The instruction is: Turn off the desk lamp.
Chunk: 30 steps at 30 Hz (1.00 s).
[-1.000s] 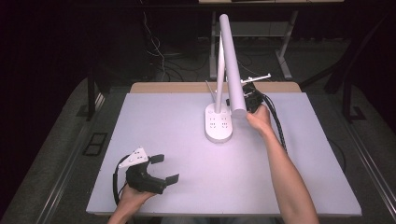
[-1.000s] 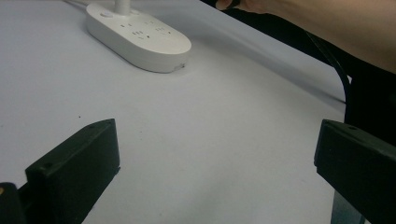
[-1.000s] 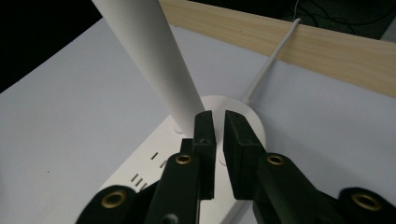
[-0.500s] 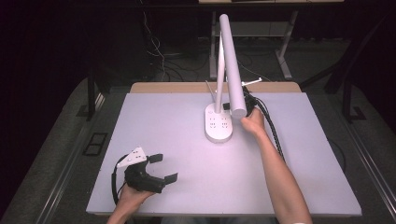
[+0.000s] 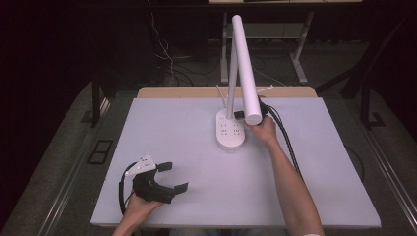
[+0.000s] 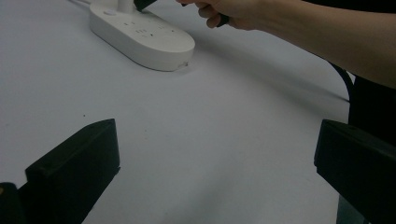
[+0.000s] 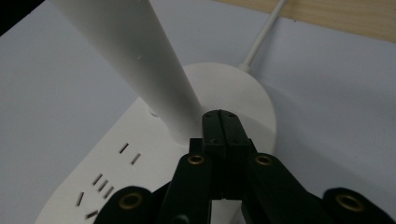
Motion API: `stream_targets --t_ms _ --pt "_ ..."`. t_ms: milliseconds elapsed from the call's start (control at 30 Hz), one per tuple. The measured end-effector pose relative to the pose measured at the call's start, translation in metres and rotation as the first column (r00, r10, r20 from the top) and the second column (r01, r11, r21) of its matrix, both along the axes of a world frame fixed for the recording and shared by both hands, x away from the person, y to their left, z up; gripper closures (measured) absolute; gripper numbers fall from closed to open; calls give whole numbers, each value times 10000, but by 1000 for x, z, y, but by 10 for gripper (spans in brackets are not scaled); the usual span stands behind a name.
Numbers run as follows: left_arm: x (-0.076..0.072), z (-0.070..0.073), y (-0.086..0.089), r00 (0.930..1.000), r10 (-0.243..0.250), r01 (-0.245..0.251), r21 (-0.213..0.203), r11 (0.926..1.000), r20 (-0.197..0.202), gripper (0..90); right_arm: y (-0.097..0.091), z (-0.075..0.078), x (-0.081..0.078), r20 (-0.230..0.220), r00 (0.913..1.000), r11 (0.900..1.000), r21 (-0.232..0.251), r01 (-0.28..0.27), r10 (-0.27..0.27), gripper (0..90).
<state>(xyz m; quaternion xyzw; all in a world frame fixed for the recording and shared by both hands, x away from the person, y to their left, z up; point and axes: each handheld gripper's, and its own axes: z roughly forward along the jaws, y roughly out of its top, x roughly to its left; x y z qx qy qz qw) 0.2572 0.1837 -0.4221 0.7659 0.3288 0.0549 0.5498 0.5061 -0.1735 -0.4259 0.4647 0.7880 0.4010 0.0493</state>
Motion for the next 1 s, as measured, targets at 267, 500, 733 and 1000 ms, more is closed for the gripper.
stream_targets --t_ms 267,500,733,1000 --pt "-1 1 0 10000 7 -7 -54 10000 18 0 3 1 -2 90 9999 9996 -290 72 -69 900" --pt "-2 1 1 10000 -6 6 -68 10000 29 0 3 2 -1 18 10000 9994 -323 85 -84 900" --pt "-1 0 1 10000 32 -32 -73 10000 -14 0 3 3 0 -20 9999 9998 -148 106 -106 900" --pt "-2 0 0 10000 -9 9 -45 10000 -21 0 3 2 -1 84 9999 9995 -289 109 -107 900"
